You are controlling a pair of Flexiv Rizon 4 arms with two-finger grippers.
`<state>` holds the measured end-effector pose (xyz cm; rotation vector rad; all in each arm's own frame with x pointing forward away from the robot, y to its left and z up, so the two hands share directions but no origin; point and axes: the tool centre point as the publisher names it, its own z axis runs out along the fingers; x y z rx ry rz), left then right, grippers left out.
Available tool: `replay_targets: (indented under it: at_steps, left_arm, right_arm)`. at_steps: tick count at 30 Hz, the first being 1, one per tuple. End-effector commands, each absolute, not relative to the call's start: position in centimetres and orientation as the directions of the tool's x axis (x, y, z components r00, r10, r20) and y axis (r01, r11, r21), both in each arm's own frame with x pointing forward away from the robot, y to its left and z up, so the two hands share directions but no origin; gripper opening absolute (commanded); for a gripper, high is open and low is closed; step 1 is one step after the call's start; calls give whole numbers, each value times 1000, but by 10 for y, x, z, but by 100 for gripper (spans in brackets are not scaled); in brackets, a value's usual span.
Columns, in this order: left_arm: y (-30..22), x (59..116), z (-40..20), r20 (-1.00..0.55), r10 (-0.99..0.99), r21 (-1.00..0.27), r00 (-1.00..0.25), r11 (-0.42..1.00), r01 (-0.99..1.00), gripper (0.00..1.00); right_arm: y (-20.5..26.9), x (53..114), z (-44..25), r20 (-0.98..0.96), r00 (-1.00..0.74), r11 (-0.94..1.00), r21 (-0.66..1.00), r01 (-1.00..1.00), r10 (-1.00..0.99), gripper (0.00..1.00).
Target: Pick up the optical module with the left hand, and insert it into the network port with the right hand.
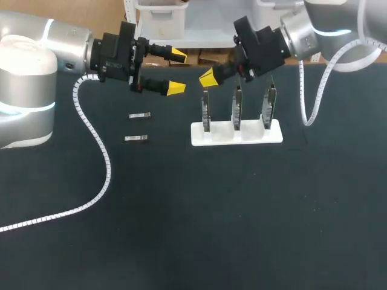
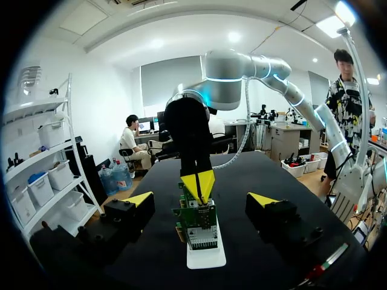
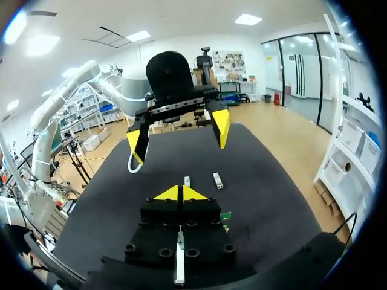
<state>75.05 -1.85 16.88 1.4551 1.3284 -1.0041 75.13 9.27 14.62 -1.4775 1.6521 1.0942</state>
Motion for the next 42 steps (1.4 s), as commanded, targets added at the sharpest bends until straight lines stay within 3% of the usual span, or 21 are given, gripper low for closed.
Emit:
replay_targets:
  at_steps: [1,10,11,12,13,42]
  left_arm:
    - [-18,750,169,-959,268,93,95,-20,995,100]
    - [-18,750,169,-959,268,93,95,-20,995,100]
    - [-18,750,169,-959,268,93,95,-20,995,100]
    - [-18,750,169,-959,268,93,95,-20,995,100]
    - [-18,750,169,-959,268,93,95,-20,995,100]
    - [-18,750,169,-959,268,93,95,-20,995,100]
  right_arm:
    - [87,748,156,-908,-132,15,138,-990,-398,0]
    - [71,749,175,-917,-102,8,107,-994,-385,0]
    - [68,748,176,-916,-102,0,110,-994,-387,13]
    - [66,749,176,-914,-102,4,109,-994,-394,44]
    - [62,749,176,-913,-102,0,111,-994,-395,99]
    - [-24,745,191,-851,-46,-43,81,-996,-524,100]
